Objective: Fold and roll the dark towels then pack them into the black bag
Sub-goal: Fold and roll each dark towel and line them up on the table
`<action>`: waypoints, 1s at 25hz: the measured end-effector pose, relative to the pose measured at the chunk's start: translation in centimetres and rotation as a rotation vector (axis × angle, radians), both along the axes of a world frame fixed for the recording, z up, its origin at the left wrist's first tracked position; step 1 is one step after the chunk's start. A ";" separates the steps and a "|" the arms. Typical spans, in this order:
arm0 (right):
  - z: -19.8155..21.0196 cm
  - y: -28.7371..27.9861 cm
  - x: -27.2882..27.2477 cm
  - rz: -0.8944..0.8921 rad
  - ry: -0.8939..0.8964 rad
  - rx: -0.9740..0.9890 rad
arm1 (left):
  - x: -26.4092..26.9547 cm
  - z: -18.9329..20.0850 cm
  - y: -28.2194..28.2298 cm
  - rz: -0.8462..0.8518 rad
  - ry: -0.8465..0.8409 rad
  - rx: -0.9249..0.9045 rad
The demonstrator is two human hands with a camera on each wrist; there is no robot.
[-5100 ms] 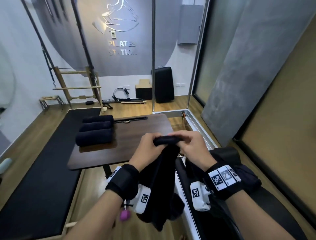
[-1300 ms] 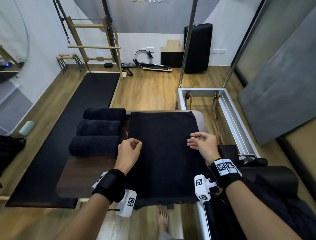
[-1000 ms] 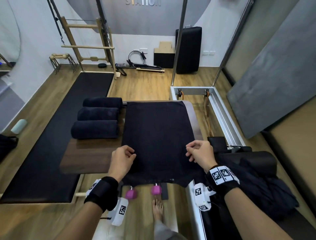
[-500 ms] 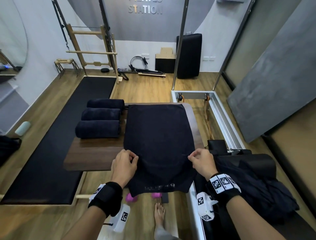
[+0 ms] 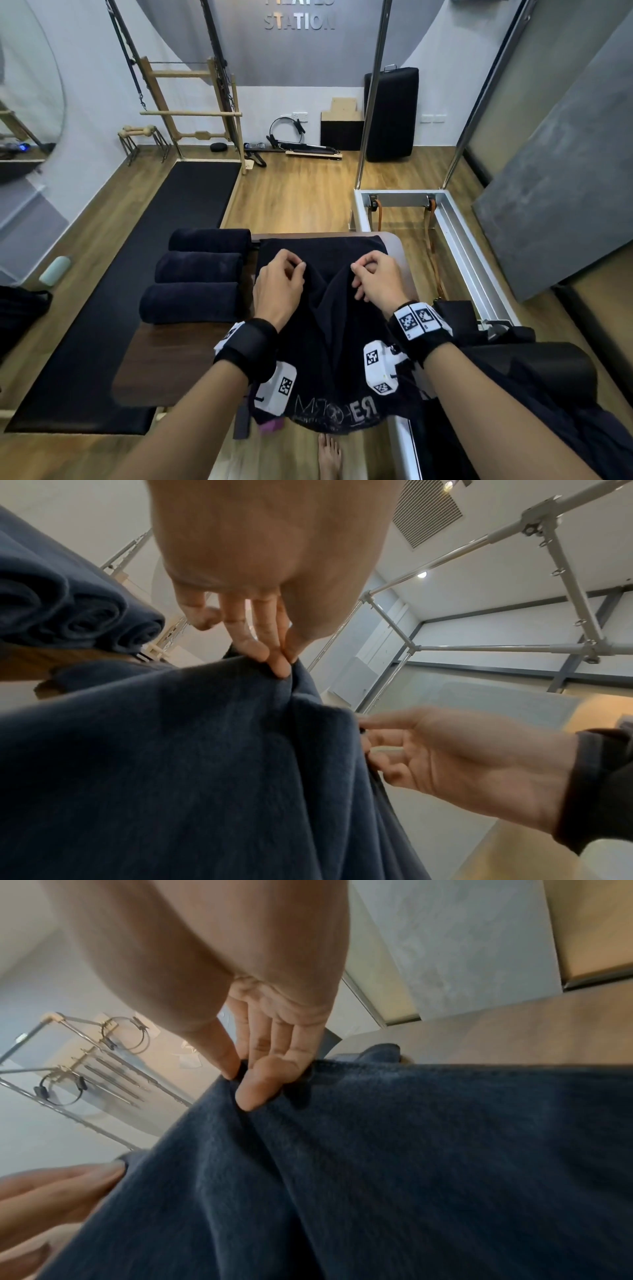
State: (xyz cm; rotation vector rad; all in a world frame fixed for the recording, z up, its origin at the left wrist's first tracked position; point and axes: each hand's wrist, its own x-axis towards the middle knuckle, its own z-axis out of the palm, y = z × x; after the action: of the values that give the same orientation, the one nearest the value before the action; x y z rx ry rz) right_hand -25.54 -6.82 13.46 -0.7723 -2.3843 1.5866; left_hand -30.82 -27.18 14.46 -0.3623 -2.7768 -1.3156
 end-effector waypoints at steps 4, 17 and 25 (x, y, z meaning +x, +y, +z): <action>-0.2 -0.1 -1.6 0.009 -0.003 -0.093 | -0.7 -1.3 1.1 -0.047 -0.084 0.047; -5.8 1.0 12.7 -0.082 -0.287 0.059 | 8.0 -5.8 -9.5 0.124 -0.404 -0.314; -3.4 0.0 13.3 -0.203 -0.111 -0.347 | 9.0 -5.0 -8.5 0.201 -0.363 0.146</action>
State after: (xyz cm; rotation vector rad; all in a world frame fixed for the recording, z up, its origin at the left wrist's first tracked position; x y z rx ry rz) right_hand -12.24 -6.84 10.06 -1.1536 -2.0404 1.9370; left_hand -21.77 -35.72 9.44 0.1775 -2.8660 -1.6597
